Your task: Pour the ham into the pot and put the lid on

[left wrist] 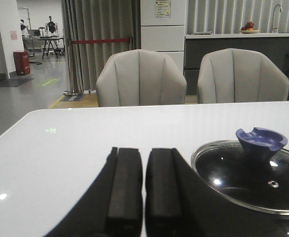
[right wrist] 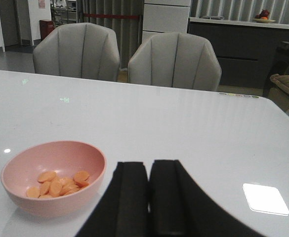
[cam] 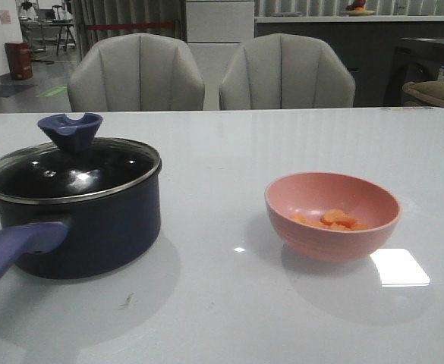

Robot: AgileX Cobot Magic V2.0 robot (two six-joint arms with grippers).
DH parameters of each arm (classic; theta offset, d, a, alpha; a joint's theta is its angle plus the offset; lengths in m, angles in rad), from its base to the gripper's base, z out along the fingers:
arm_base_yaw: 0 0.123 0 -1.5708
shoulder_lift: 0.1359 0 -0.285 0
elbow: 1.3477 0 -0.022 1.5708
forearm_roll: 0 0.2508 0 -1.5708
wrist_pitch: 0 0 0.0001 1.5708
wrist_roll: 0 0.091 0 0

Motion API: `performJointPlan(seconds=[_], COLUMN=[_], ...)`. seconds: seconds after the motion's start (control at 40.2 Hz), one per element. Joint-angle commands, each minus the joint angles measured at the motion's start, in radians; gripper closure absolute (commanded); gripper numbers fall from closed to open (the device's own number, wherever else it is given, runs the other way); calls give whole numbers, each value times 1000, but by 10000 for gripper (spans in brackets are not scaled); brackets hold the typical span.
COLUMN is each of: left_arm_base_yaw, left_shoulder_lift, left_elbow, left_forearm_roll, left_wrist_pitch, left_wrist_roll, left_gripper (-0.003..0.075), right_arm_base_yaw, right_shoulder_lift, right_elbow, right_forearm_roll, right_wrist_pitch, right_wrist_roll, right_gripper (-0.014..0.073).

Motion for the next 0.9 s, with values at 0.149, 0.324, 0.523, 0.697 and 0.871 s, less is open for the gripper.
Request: performJointPlan(seconds=[0.149,0.324,0.523,0.697,0.871], left_arm_base_yaw=[0,0,0,0,0], left_shoulder_lift=[-18,-18,-18,-18,-18], left_elbow=[20,20,20,20,20], left_forearm_roll=[-8,-8,-8,-8,-8], left_wrist_pitch=[-79,-79,-79,-95,-236], left_wrist_roll=[-2,-2,-2,-2,-2], left_gripper=[600,600,600,600,600], right_arm_base_yaw=[-5,-5,-5,-5,-5], right_shoulder_lift=[-20,-20,-20,-20,-20], right_elbow=[-4,-4,-4,-4,-4], right_forearm_roll=[-13,-13,-13,-13,-13], right_wrist_pitch=[-76,-76,-76,-76,-76], right_wrist_roll=[0,0,0,0,0], right_gripper=[450,450,450,450,450])
